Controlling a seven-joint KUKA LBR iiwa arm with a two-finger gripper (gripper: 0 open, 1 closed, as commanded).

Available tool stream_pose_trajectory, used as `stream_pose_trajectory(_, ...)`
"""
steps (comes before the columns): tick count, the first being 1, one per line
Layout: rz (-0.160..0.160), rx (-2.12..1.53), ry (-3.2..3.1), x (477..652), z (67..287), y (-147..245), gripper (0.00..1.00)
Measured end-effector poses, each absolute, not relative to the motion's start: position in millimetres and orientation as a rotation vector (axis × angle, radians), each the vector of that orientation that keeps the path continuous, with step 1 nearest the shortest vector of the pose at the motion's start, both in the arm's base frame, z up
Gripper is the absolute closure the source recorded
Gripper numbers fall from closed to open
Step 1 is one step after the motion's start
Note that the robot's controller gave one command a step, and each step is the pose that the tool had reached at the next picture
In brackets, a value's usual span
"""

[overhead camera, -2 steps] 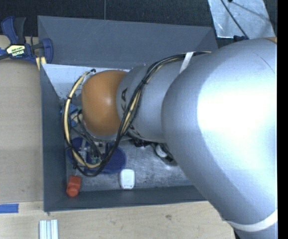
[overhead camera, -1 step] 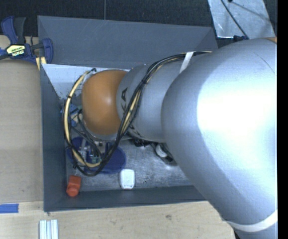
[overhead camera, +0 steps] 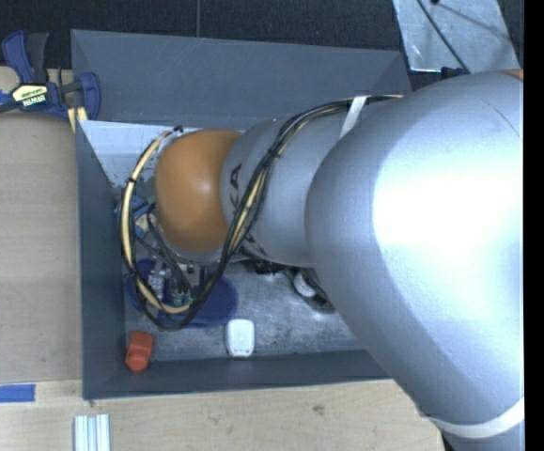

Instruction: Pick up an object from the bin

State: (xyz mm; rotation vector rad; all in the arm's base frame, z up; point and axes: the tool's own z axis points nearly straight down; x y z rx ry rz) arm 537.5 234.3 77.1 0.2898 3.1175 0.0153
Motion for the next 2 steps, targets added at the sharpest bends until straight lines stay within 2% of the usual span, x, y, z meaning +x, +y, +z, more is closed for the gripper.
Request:
stream_pose_trajectory(1,0.004,0.292,3.123,539.3,100.7,233.5,1.00)
stream_pose_trajectory(2,0.006,0.292,3.120,541.7,182.1,232.8,1.00)
